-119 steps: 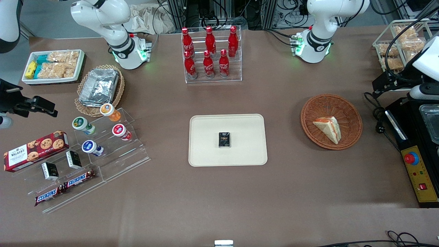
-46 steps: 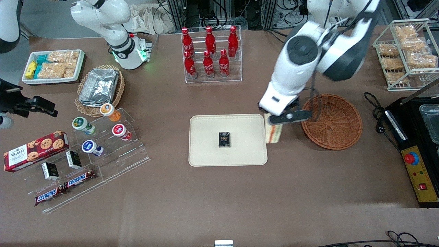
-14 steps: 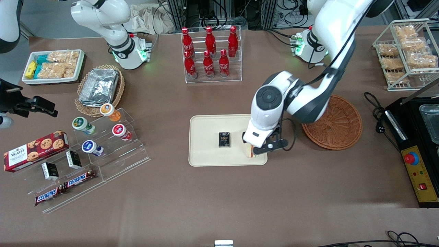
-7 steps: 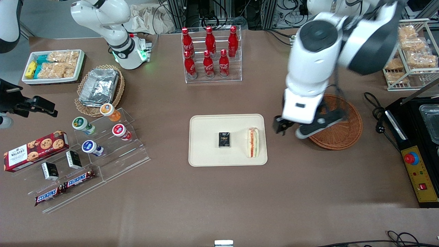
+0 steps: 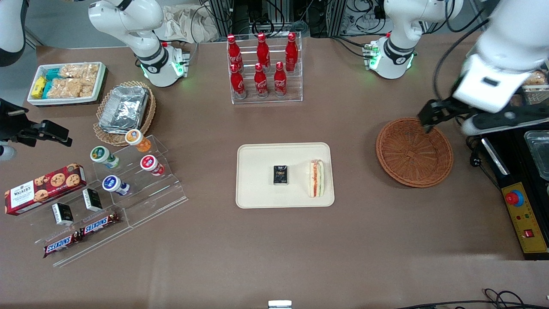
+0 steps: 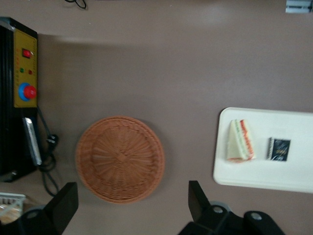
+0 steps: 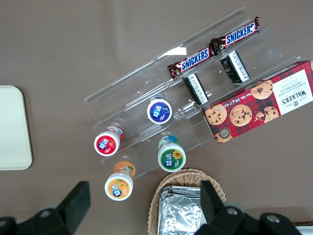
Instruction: Place sandwich from basket to tray
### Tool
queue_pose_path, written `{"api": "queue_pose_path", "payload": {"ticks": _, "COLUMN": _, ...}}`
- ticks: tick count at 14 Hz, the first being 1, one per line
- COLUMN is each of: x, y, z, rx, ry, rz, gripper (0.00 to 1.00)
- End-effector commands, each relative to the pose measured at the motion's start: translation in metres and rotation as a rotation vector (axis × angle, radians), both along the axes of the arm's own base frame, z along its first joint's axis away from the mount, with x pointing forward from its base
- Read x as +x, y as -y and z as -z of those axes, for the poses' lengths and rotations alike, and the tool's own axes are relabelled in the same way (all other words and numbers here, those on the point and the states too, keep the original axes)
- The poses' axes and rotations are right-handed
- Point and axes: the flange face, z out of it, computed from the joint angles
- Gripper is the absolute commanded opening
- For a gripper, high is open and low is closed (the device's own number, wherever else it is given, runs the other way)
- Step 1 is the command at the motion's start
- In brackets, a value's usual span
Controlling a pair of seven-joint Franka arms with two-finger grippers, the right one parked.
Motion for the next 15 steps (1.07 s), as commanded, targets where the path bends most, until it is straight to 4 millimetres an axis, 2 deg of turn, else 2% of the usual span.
{"api": "queue_pose_path", "payload": {"ticks": 1, "x": -0.028, "y": -0.058, "z": -0.004, "rx": -0.029, "ry": -0.016, "rz": 0.133, "gripper": 1.00}}
{"api": "queue_pose_path", "payload": {"ticks": 3, "x": -0.043, "y": -0.091, "z": -0.002, "rx": -0.032, "ry": -0.004, "rz": 0.179, "gripper": 1.00}}
{"api": "queue_pose_path", "payload": {"ticks": 4, "x": -0.051, "y": -0.097, "z": 0.006, "rx": -0.032, "ry": 0.009, "rz": 0.196, "gripper": 1.00}}
{"api": "queue_pose_path", "payload": {"ticks": 6, "x": -0.065, "y": -0.101, "z": 0.019, "rx": -0.031, "ry": 0.034, "rz": 0.202, "gripper": 1.00}}
{"api": "queue_pose_path", "payload": {"ticks": 15, "x": -0.064, "y": -0.101, "z": 0.021, "rx": -0.051, "ry": -0.009, "rz": 0.177, "gripper": 1.00}}
